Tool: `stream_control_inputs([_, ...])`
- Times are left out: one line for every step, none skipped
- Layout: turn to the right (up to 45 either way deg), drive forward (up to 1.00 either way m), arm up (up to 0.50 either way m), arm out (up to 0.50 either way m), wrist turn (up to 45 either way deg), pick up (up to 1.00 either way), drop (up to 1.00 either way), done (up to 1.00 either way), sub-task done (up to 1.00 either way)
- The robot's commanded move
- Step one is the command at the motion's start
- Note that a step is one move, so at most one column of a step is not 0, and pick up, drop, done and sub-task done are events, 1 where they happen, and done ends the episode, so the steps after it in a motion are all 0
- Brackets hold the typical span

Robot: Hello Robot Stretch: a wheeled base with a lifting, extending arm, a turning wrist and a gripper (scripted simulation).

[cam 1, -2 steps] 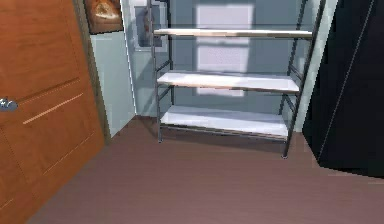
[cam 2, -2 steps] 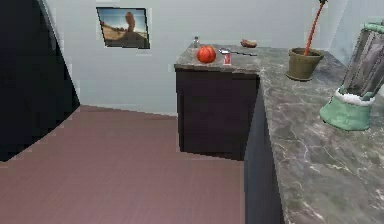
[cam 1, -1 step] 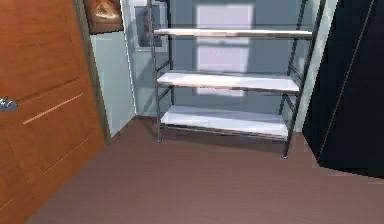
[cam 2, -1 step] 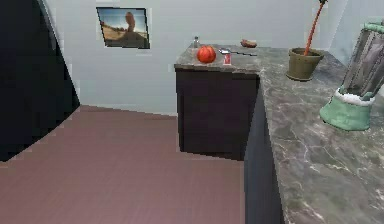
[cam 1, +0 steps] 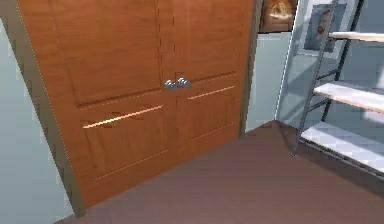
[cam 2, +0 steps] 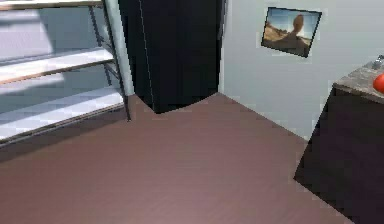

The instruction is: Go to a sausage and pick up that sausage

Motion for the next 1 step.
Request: stream_control_inputs([0.0,0.3,0.0,0.0,0.0,0.0,0.0,0.0,0.0])
